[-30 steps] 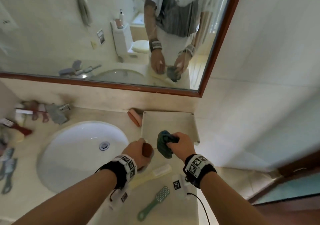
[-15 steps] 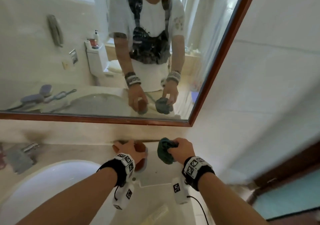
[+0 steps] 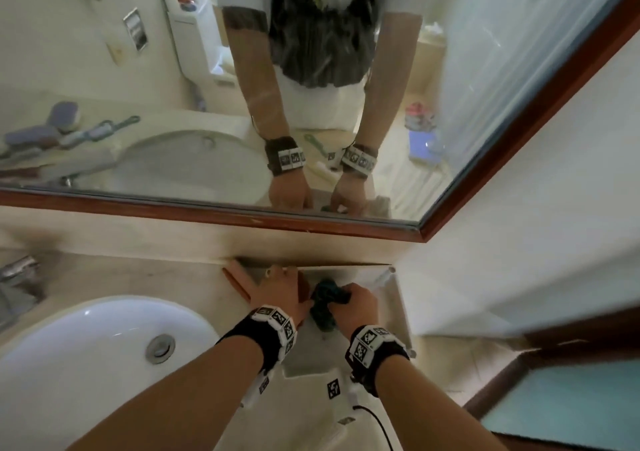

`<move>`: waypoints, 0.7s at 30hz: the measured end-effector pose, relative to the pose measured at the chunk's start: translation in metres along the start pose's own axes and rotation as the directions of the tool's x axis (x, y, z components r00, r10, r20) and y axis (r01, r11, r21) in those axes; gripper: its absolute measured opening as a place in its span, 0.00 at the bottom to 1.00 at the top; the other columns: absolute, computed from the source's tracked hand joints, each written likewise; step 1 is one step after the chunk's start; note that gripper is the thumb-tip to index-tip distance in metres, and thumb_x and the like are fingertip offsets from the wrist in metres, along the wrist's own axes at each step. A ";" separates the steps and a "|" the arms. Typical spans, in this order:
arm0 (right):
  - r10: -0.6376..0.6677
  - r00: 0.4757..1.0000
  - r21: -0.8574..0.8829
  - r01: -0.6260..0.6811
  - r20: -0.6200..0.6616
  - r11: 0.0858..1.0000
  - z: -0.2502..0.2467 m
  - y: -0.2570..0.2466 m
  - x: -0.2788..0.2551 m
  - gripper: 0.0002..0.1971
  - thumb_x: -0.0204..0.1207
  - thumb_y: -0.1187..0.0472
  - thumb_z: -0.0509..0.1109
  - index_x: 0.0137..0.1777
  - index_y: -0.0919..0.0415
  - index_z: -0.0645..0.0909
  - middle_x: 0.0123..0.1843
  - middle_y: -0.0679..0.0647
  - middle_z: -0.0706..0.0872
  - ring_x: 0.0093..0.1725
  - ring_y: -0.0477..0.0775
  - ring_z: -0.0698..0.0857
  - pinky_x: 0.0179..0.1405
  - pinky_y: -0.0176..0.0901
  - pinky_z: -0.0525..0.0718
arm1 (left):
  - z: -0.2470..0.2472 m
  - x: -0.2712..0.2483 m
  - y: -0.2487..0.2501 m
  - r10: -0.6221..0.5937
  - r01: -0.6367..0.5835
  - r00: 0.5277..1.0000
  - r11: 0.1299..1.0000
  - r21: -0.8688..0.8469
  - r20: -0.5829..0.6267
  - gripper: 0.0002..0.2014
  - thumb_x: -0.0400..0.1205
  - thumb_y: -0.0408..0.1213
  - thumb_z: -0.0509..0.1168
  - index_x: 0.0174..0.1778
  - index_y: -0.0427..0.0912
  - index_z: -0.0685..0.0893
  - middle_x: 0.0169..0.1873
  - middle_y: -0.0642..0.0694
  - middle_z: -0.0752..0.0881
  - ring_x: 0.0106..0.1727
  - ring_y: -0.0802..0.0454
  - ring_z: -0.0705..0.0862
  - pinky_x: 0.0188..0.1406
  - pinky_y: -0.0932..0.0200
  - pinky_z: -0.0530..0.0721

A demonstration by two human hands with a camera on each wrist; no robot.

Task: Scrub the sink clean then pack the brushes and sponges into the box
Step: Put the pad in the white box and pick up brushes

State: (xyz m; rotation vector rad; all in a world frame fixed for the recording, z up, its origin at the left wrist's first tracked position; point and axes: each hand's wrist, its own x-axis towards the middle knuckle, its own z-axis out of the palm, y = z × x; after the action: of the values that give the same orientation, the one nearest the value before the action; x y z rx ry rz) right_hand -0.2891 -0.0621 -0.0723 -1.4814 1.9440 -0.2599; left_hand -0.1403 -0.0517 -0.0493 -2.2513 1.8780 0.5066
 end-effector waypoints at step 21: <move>-0.127 0.986 -0.055 0.133 0.113 0.990 0.035 0.014 0.030 0.28 0.69 0.50 0.79 0.67 0.59 0.78 0.65 0.57 0.80 0.63 0.59 0.80 0.63 0.44 0.78 | 0.029 0.003 -0.009 0.159 -0.147 0.987 0.940 0.307 -0.015 0.27 0.77 0.55 0.66 0.72 0.52 0.75 0.72 0.49 0.75 0.79 0.39 0.60 0.74 0.40 0.64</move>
State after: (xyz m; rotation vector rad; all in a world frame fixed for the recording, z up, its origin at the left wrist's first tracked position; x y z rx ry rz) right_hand -0.2822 -0.0769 -0.1175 -1.6315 1.7864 -0.1735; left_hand -0.1356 -0.0430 -0.0785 -1.9416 2.0030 0.1742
